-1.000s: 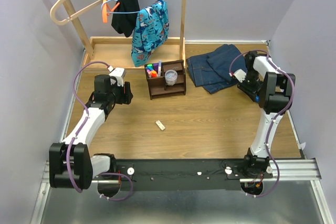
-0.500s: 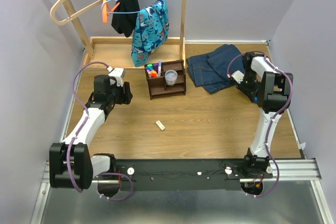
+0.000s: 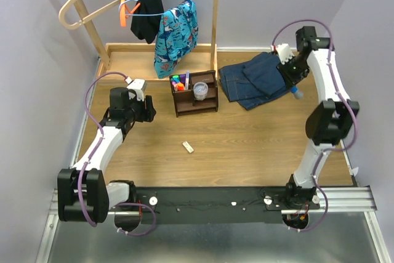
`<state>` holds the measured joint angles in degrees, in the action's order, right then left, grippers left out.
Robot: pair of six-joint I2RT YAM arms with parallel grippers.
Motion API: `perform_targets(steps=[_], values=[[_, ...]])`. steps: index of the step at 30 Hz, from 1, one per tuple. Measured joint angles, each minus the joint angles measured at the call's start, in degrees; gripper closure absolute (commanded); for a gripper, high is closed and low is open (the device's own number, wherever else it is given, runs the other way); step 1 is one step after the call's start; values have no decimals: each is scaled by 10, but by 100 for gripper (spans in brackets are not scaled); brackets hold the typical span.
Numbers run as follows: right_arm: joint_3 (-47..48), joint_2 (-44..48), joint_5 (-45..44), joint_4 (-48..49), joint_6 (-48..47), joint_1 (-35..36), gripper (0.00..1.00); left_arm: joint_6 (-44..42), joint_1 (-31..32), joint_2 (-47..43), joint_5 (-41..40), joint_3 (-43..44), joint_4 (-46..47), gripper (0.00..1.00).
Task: Sort the stationery into containers
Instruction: Pick up the stationery from the center of the board, then place the stationery in the storage box.
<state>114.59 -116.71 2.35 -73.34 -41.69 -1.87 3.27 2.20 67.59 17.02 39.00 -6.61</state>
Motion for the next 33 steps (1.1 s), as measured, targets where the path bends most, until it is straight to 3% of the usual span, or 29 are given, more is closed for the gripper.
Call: perform_targets(steps=[5,9,14,21,25,33], values=[[-51,130,161,20,59,6,66,0,0,2,3,24,-16,33],[-123,190,278,98,114,12,65,-1,0,16,4,54,-29,33],[-259,250,375,322,212,81,65,-5,0,38,4,71,-36,33],[-383,273,403,635,298,217,65,-22,-2,57,4,76,-53,33],[-405,266,405,720,296,251,64,-37,-2,63,3,86,-64,33],[-417,209,405,842,292,253,65,-56,-2,64,2,92,-65,33]])
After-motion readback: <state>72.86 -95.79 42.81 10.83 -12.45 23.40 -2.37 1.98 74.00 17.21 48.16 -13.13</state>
